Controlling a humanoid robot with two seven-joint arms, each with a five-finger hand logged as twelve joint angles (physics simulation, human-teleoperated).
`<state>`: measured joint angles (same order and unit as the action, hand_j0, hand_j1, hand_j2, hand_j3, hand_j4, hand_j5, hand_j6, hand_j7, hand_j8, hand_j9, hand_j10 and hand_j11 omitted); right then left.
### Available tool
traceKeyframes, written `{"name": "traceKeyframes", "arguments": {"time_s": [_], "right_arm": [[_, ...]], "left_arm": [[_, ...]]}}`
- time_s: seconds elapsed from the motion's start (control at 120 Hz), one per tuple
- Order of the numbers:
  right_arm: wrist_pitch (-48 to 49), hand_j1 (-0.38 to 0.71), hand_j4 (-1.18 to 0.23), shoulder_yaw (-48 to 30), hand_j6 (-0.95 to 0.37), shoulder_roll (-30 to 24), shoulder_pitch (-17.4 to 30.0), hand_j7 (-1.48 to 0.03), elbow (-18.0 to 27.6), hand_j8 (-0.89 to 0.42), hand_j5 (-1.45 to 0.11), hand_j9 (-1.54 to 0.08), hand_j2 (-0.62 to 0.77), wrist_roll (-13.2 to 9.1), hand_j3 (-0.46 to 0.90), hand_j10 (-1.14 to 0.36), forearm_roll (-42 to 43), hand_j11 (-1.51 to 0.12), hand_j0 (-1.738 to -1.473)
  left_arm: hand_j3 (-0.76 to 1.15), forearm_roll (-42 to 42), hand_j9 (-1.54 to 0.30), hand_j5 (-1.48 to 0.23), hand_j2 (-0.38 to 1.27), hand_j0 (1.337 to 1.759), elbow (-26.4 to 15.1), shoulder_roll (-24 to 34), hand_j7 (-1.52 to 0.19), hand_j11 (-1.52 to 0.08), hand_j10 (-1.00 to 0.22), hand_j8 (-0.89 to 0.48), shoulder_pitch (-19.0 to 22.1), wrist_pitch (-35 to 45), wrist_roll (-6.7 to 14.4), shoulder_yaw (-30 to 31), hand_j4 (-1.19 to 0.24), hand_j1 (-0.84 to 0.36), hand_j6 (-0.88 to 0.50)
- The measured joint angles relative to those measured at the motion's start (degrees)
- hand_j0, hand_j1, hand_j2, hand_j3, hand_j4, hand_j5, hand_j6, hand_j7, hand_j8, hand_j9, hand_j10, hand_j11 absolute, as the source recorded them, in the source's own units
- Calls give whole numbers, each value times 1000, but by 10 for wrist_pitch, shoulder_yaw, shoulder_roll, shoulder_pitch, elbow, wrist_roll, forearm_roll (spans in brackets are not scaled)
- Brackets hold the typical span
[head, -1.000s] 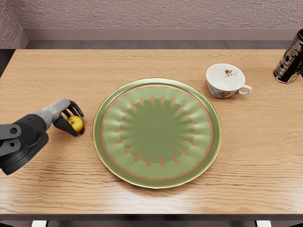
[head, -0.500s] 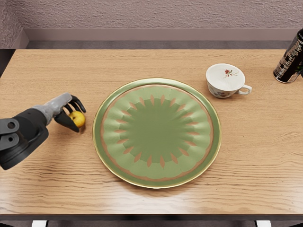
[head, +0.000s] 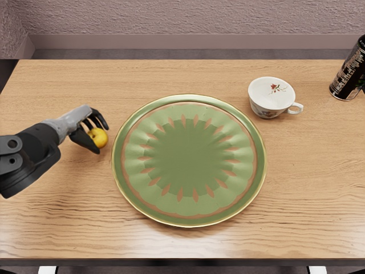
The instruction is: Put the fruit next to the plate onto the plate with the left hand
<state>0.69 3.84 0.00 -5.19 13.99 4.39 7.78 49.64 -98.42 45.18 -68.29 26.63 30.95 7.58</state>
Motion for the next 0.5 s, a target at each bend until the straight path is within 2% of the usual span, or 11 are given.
{"name": "traceKeyframes", "arguments": {"time_s": [0.5], "right_arm": [[0, -331, -15, 0, -15, 0, 0, -20, 0, -15, -20, -20, -3, 0, 0, -15, 0, -20, -1658]], "left_arm": [[0, 0, -835, -843, 300, 1656, -8, -2, -836, -834, -632, -499, 4, -10, -1, -57, -628, -259, -476]]}}
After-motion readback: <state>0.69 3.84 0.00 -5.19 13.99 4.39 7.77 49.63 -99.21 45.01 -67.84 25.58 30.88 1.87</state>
